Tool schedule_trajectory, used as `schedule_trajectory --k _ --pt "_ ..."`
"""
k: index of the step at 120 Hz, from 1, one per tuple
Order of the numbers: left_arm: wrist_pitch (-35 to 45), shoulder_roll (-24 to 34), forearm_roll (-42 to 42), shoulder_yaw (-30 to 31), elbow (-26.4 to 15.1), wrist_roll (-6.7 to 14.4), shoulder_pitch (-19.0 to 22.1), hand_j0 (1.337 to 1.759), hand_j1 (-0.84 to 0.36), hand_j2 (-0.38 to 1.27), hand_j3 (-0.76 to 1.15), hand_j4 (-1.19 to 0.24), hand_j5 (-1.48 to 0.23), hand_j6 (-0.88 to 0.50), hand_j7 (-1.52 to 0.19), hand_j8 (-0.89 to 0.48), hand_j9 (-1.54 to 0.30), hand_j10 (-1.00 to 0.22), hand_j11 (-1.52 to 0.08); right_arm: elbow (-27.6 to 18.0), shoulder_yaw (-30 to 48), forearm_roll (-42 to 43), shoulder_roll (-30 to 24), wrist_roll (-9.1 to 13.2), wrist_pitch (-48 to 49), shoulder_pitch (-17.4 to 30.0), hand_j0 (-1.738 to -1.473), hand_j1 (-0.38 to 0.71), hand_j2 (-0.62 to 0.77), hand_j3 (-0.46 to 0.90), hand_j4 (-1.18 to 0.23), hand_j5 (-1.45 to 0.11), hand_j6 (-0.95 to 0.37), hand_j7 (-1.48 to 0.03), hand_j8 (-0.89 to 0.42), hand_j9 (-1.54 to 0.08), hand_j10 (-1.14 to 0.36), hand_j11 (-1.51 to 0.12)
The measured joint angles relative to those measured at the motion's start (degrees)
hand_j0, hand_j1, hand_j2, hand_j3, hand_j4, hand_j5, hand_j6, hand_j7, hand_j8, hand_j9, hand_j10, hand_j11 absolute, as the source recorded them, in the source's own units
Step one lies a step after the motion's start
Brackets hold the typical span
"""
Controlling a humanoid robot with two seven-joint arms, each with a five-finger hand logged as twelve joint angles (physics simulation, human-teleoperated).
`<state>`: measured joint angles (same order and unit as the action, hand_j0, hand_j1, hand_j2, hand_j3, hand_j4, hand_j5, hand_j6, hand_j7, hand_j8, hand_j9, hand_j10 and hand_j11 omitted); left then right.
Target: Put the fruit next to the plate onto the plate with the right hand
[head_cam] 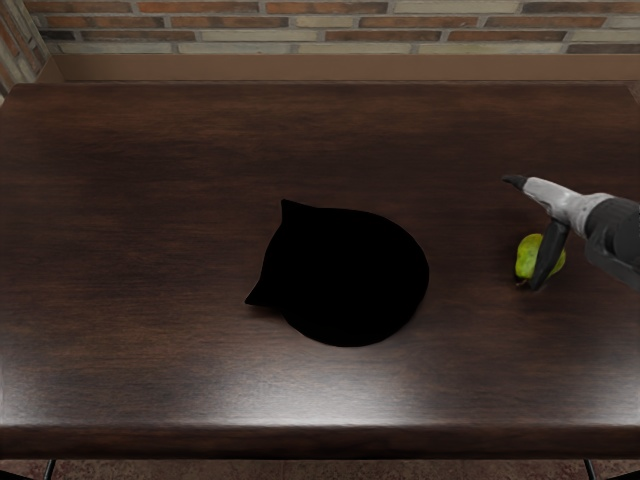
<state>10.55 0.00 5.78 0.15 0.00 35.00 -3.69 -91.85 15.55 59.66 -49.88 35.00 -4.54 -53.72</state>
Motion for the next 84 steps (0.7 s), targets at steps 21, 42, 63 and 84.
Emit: schedule_trajectory --k 21,42,63,84 --pt "0.0 0.0 0.0 0.0 0.0 0.0 0.0 1.658 0.35 0.0 0.0 0.0 0.0 0.0 0.0 0.0 0.0 0.0 0.0 0.13 -2.62 2.29 -0.01 0.0 -0.28 -1.92 -1.658 -0.35 0.0 0.0 -0.01 0.0 -0.01 0.0 -0.01 0.0 0.0 0.0" --pt "0.0 0.0 0.0 0.0 0.0 0.0 0.0 1.658 0.35 0.0 0.0 0.0 0.0 0.0 0.0 0.0 0.0 0.0 0.0 1.28 -3.89 5.29 0.05 0.0 -1.57 -1.79 -1.658 -0.35 0.0 0.0 -0.01 0.0 -0.01 0.0 -0.01 0.0 0.0 0.0" --pt "0.0 0.0 0.0 0.0 0.0 0.0 0.0 1.658 0.35 0.0 0.0 0.0 0.0 0.0 0.0 0.0 0.0 0.0 0.0 2.99 -4.37 6.51 1.9 0.0 -3.96 -0.84 -1.658 -0.35 0.0 0.0 -0.01 0.0 -0.01 0.0 -0.01 0.0 0.0 0.0" --pt "0.0 0.0 0.0 0.0 0.0 0.0 0.0 1.658 0.35 0.0 0.0 0.0 0.0 0.0 0.0 0.0 0.0 0.0 0.0 4.78 -4.45 6.94 3.11 0.0 -5.28 0.86 -1.658 -0.35 0.0 0.0 -0.01 0.0 -0.01 0.0 -0.01 0.0 0.0 0.0"
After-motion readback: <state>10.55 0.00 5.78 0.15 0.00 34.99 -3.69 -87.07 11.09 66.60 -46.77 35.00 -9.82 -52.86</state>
